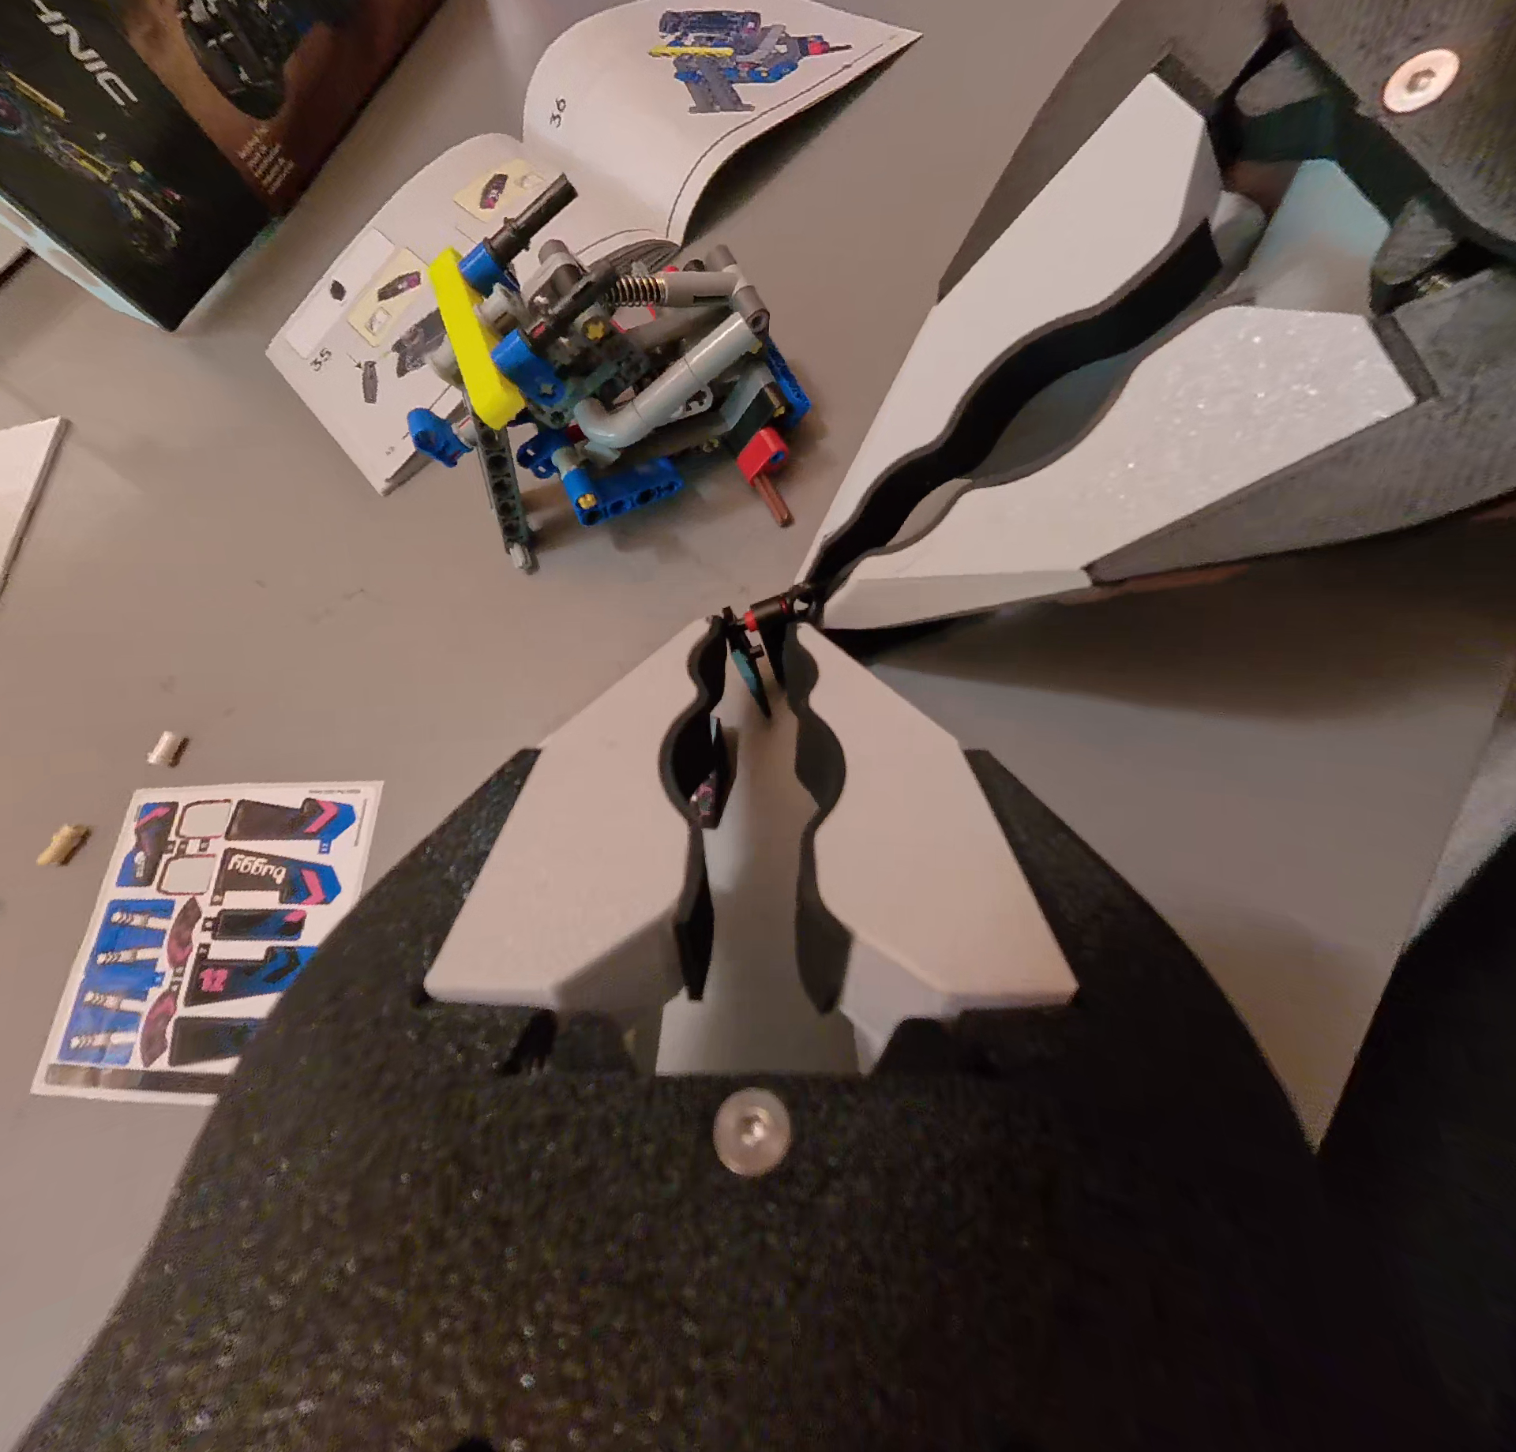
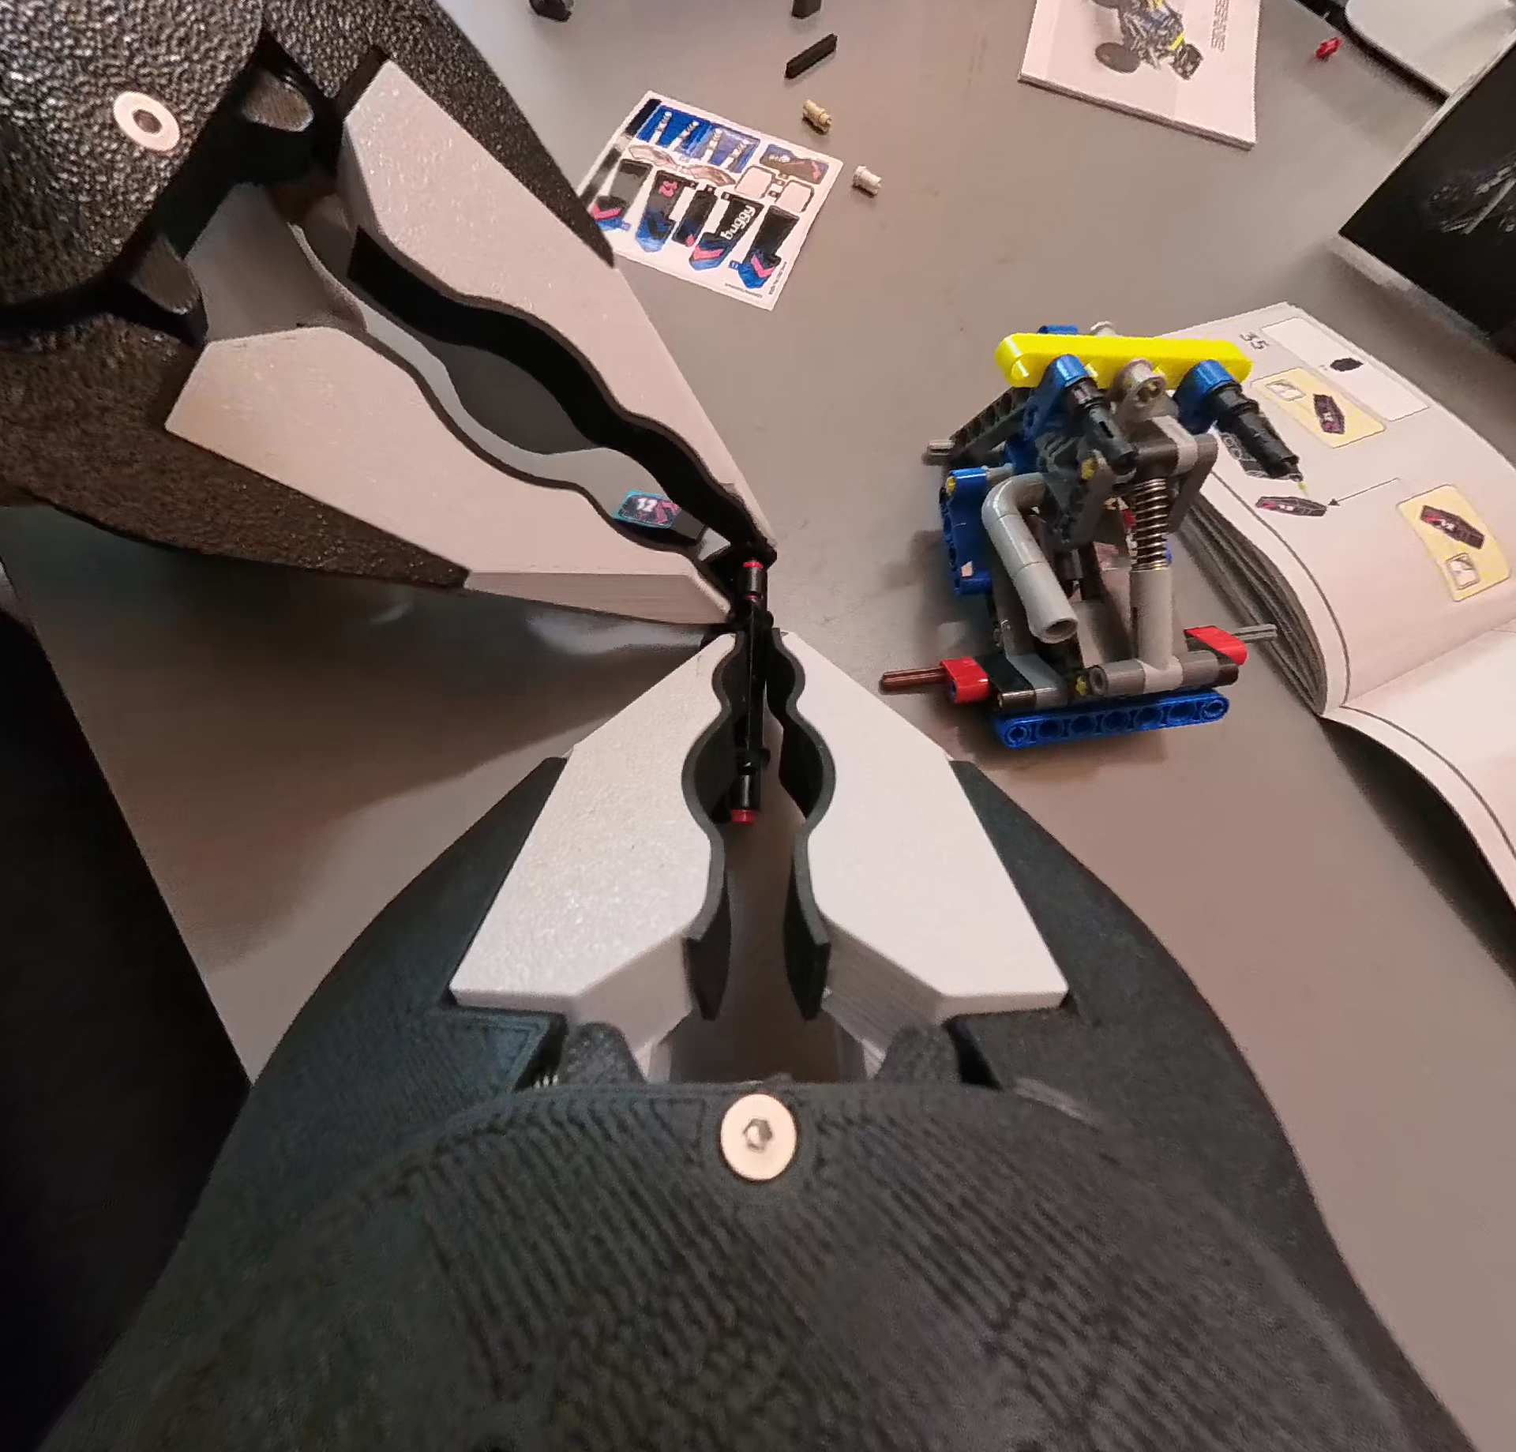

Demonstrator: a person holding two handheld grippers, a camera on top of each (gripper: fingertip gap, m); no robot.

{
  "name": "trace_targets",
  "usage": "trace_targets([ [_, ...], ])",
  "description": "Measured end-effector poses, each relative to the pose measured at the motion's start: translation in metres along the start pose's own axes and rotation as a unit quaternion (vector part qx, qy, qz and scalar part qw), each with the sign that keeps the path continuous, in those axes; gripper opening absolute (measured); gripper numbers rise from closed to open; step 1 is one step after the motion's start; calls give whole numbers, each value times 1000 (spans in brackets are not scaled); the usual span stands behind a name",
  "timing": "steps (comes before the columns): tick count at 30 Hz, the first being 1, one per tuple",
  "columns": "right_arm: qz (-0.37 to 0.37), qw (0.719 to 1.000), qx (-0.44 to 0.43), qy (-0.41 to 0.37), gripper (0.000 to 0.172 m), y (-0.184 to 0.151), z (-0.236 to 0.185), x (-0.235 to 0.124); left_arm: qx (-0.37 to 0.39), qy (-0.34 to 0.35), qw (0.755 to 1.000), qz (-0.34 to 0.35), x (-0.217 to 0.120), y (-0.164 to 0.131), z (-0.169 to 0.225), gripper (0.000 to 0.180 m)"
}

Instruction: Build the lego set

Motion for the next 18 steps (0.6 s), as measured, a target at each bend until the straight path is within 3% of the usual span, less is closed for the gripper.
trace_targets([
  [7,-4,1000,23,10,1,0,1,0,42,49,998,-10,1,2,1,9],
  [11,-3,1000,18,9,1,0,2,0,28,37,999,-7,3,2,1,10],
  [15,2,999,5,47,1,-1,0,-2,-13,-42,999,11,0,1,5,13],
  [16,6,998,-4,56,1,-2,0,-3,-23,-74,997,22,-3,2,7,26],
  [18,30,995,-5,97,1,3,-5,-10,-34,-140,988,57,-12,8,15,29],
])
Point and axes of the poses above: each gripper's, where its closed fingertips meet, x out along the fingers, y out of its top, z = x × y across the jaws, the point moved 1 cm from there along -x, back along the fingers, and after that the axes turned 11 degrees about -y, right-handed, at the moved point
